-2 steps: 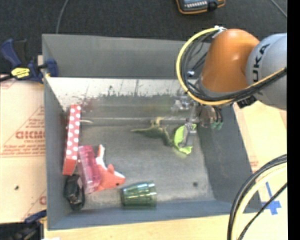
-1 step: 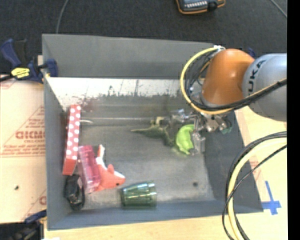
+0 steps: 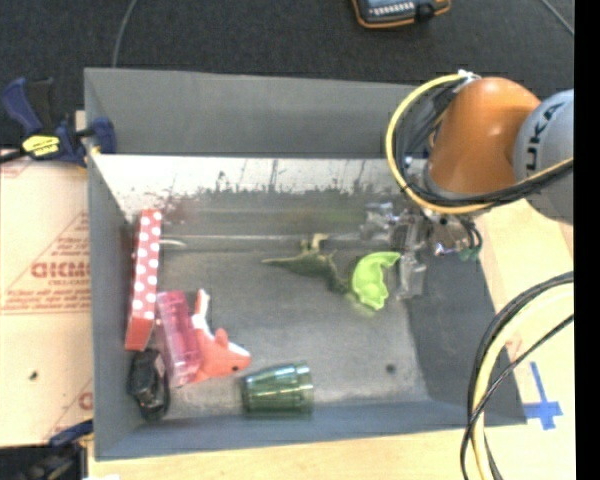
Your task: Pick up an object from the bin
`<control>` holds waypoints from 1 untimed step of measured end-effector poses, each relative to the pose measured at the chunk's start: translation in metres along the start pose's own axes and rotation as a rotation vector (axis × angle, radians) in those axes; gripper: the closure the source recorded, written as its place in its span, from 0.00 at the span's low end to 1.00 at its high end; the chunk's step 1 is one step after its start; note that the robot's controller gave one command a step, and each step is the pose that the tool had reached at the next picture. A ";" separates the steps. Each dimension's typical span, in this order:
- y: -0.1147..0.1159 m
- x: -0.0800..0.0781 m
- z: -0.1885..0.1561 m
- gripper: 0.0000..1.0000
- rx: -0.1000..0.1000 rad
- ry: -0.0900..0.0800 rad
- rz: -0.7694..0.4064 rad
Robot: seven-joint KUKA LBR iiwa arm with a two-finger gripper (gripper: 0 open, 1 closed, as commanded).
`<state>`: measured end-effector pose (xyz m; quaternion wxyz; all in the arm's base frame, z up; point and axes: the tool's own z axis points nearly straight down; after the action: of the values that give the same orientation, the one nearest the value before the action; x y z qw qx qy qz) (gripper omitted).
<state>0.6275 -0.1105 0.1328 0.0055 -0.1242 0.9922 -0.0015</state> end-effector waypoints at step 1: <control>-0.005 -0.007 0.028 0.00 0.002 0.000 -0.573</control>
Offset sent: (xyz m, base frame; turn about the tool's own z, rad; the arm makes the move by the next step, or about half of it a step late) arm 0.0160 -0.0247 -0.0628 -0.2772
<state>0.6356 -0.1139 0.1047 0.0051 -0.3997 0.9166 -0.0041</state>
